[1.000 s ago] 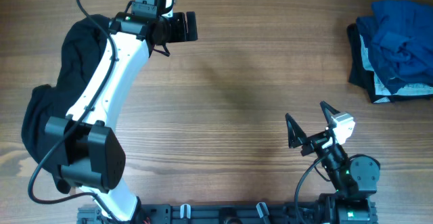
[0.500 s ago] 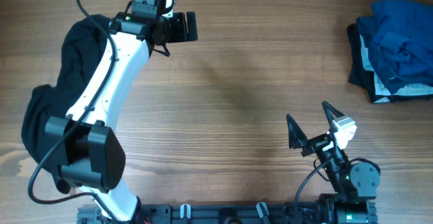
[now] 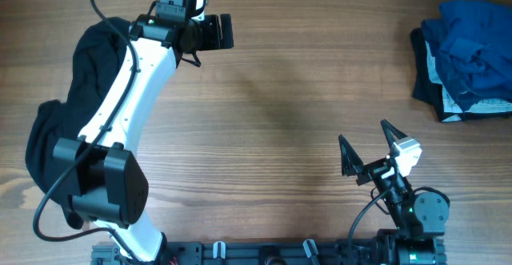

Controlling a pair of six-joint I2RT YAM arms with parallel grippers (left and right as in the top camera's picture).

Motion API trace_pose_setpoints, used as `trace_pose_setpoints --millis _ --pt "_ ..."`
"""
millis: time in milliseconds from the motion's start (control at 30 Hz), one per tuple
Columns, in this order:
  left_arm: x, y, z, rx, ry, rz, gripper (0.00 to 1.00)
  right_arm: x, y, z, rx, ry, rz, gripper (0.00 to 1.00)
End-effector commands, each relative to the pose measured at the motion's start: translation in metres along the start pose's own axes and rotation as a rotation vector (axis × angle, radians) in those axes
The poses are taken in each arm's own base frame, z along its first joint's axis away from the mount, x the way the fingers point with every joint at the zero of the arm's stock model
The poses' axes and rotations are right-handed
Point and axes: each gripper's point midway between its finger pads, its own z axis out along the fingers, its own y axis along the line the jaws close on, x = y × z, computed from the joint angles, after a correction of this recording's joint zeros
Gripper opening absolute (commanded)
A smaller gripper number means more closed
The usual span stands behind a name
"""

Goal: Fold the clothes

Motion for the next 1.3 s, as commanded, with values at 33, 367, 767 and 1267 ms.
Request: trace_pose_setpoints --millis 33,367,767,1267 --pt "-0.001 0.002 -0.007 -0.011 -0.001 -0.004 1.00 -0.002 -0.002 0.000 0.012 -0.016 0.009 1.00" --pt "-0.011 -0.006 -0.058 -0.024 -0.083 0.015 1.00 -0.002 -0.002 0.000 0.012 -0.016 0.009 1.00" --pt "0.023 0.020 -0.144 0.001 -0.432 0.000 1.00 -0.002 -0.002 0.000 0.012 -0.015 0.009 1.00" --pt "0.154 0.079 -0.164 0.017 -0.771 -0.037 1.00 -0.002 -0.002 0.000 0.012 -0.015 0.009 1.00"
